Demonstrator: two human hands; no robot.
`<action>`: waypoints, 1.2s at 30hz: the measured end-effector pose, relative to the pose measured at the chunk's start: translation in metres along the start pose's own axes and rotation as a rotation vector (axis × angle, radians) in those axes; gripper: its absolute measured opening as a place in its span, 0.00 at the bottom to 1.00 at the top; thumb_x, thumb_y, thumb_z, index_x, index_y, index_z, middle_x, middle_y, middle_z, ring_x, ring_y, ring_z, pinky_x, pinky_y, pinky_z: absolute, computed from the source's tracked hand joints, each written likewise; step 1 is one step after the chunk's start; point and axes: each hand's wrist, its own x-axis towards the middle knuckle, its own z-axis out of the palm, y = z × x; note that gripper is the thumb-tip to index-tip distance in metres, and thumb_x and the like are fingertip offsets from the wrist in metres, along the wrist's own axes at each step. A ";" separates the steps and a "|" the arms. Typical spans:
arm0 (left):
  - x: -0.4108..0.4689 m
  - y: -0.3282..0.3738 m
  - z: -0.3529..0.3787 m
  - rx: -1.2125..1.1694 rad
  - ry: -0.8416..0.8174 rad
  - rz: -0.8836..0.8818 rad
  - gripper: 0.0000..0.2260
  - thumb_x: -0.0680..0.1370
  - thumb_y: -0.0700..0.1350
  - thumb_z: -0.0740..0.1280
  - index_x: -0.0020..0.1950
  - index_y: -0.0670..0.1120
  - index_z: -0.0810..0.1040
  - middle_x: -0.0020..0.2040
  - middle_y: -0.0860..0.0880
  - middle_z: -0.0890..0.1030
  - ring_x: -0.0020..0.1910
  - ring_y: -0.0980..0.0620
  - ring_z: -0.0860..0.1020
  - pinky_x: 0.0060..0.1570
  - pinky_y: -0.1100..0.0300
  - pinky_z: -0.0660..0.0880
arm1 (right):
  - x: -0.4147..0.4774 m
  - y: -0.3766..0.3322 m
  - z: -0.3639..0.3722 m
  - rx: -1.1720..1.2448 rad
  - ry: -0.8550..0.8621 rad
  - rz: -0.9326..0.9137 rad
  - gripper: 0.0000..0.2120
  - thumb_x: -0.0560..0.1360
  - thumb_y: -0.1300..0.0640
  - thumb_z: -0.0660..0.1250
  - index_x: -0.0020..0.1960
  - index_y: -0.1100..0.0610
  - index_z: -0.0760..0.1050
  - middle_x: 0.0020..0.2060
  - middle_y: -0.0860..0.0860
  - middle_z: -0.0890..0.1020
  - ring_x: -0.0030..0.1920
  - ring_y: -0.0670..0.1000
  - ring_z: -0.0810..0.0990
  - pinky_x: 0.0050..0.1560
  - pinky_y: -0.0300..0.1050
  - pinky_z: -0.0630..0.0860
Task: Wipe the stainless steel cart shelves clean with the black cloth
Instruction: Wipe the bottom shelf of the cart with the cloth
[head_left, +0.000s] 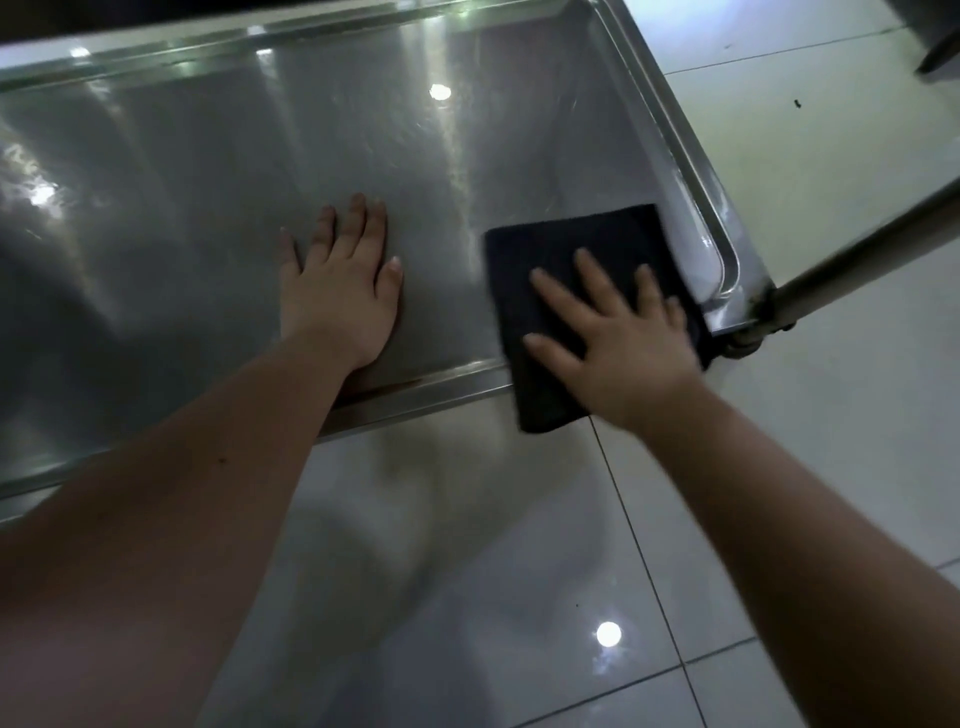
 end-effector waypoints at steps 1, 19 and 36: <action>0.000 0.001 0.000 0.002 -0.002 -0.003 0.26 0.82 0.55 0.46 0.80 0.51 0.47 0.80 0.51 0.49 0.79 0.46 0.49 0.73 0.39 0.44 | 0.004 0.019 -0.004 -0.020 0.002 0.059 0.31 0.73 0.26 0.46 0.73 0.27 0.40 0.78 0.40 0.43 0.77 0.65 0.45 0.73 0.64 0.46; 0.000 -0.001 -0.002 -0.016 -0.014 0.010 0.26 0.83 0.53 0.46 0.80 0.50 0.48 0.80 0.51 0.49 0.79 0.47 0.47 0.74 0.40 0.44 | 0.118 -0.001 -0.010 0.017 0.052 -0.057 0.30 0.73 0.26 0.44 0.74 0.28 0.42 0.78 0.39 0.43 0.77 0.64 0.40 0.73 0.65 0.38; -0.006 -0.004 -0.006 -0.140 0.118 -0.243 0.28 0.81 0.43 0.52 0.80 0.42 0.46 0.80 0.44 0.47 0.79 0.46 0.44 0.75 0.42 0.38 | 0.126 -0.127 0.004 0.003 0.082 -0.204 0.29 0.77 0.30 0.43 0.76 0.33 0.44 0.79 0.41 0.45 0.77 0.63 0.39 0.73 0.66 0.36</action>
